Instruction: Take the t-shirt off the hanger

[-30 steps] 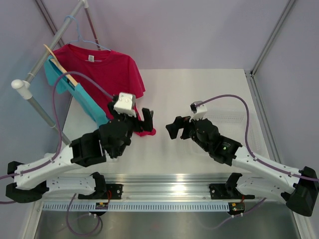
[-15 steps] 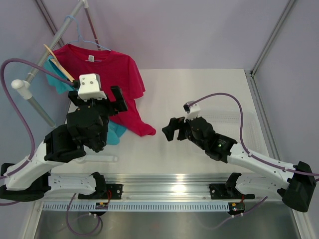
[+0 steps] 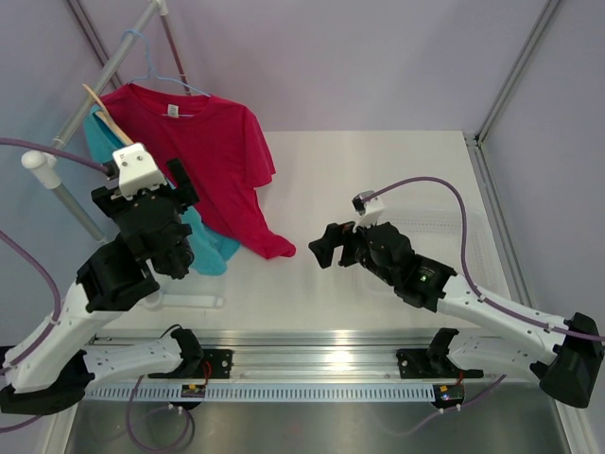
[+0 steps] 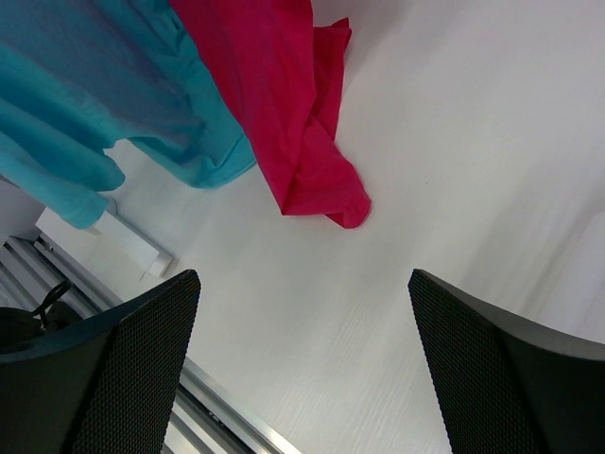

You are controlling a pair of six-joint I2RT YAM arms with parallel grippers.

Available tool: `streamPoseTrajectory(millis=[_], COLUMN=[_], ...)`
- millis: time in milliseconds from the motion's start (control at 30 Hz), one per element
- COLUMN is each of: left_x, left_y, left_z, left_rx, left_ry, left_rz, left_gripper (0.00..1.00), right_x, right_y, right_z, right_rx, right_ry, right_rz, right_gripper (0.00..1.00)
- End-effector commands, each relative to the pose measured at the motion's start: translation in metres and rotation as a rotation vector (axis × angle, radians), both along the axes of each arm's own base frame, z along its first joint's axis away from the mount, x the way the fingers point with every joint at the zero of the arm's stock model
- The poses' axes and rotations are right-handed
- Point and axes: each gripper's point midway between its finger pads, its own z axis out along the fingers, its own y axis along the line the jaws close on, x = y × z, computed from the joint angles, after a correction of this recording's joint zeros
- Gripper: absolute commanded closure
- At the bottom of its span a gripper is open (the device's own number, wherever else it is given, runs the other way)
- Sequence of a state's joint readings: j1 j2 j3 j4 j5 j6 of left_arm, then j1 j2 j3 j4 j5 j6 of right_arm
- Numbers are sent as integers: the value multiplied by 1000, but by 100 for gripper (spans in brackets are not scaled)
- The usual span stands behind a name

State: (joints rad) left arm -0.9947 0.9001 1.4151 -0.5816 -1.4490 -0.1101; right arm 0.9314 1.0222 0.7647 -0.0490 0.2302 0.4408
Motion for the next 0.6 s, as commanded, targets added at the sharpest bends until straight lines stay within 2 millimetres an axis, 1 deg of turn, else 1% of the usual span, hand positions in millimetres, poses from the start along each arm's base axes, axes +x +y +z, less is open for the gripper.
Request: streamPoseTrajectory(millis=[0, 100, 200, 300, 333, 400, 467, 567], left_x=[11, 16, 25, 39, 45, 50, 58, 65], left_y=[5, 6, 10, 14, 10, 13, 11, 18], left_z=[-10, -12, -17, -27, -31, -32, -35, -36], left_rx=[3, -18, 7, 62, 64, 59, 53, 57], left_ry=[4, -2, 22, 73, 83, 86, 95, 107], left_rz=[101, 94, 126, 180, 166, 183, 178, 214], left_gripper=[10, 11, 12, 12, 13, 16, 17, 19], right_x=[0, -2, -5, -6, -6, -6, -6, -7], right_y=[0, -1, -2, -4, -4, -4, -5, -5], right_z=[24, 28, 32, 33, 33, 35, 34, 33], right_rx=[41, 51, 66, 68, 72, 77, 76, 71], right_ry=[-55, -61, -66, -70, -71, -75, -74, -72], right_rz=[5, 11, 18, 17, 16, 18, 16, 18], right_gripper=[0, 0, 1, 1, 1, 1, 0, 0])
